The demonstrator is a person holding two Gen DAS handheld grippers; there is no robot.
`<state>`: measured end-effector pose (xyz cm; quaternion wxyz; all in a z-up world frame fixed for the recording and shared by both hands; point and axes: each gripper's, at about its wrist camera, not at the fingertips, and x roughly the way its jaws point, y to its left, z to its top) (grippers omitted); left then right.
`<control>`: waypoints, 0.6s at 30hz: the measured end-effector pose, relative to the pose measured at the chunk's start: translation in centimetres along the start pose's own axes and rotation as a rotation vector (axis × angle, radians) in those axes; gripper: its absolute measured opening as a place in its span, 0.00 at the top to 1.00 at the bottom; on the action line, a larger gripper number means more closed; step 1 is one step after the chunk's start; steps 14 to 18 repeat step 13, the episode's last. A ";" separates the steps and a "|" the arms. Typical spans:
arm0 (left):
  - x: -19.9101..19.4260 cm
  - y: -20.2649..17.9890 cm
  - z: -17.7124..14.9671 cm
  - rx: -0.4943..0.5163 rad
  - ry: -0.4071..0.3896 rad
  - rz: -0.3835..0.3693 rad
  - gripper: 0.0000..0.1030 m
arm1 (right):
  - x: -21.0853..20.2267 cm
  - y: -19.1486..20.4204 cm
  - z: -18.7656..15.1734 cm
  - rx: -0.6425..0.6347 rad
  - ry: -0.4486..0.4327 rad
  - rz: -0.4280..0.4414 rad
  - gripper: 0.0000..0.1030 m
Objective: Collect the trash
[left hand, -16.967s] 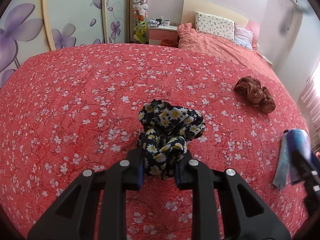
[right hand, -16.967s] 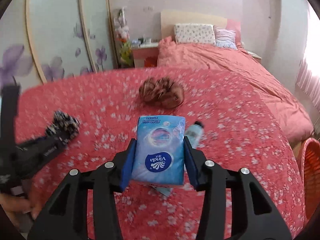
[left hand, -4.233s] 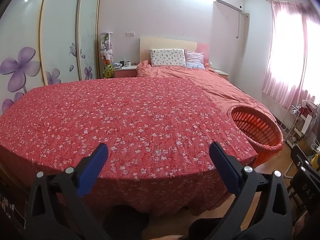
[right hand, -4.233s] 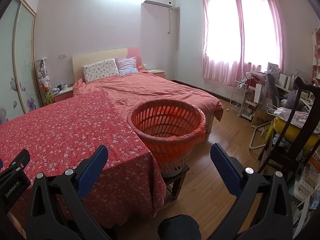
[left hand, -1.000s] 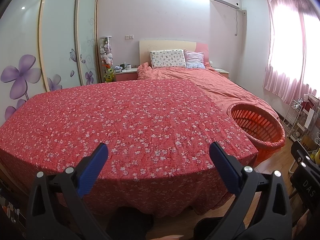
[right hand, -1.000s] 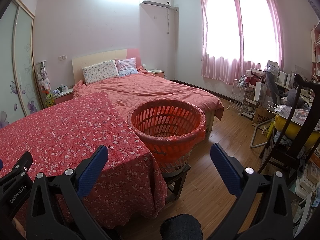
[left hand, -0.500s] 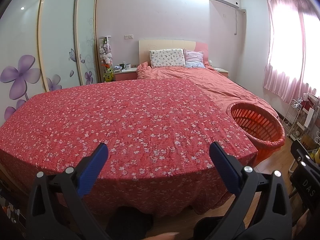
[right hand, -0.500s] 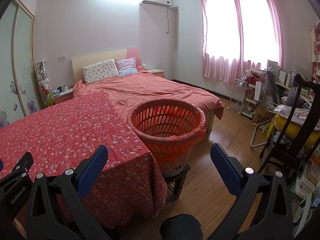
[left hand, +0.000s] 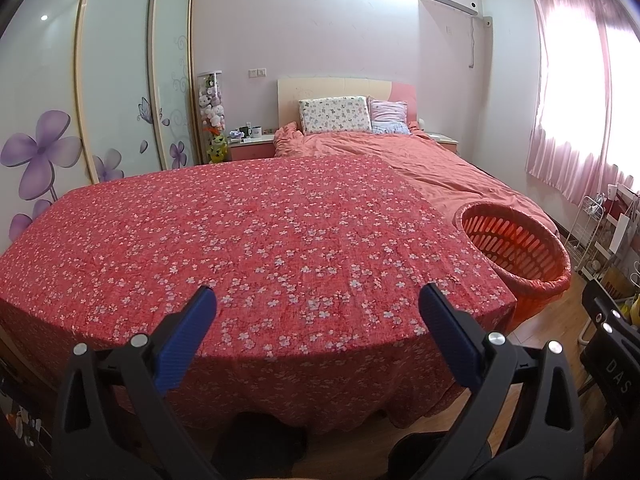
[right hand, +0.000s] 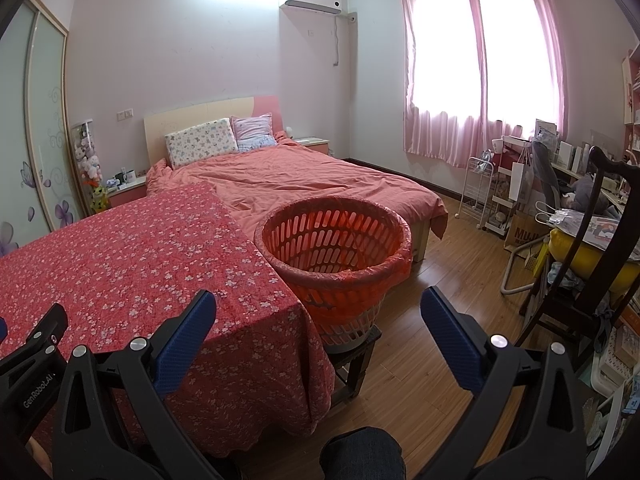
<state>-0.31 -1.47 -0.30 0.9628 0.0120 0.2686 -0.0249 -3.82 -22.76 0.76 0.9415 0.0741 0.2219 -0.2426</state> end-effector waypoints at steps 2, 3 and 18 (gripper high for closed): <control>0.0 0.1 0.0 0.000 0.001 -0.001 0.04 | 0.0 0.0 0.0 0.000 -0.001 0.000 0.02; -0.1 0.0 -0.1 0.001 0.000 0.000 0.04 | 0.0 0.0 0.0 0.000 0.000 0.000 0.02; 0.1 0.5 -0.1 -0.003 0.001 -0.001 0.04 | 0.0 0.0 0.0 0.000 0.000 0.000 0.02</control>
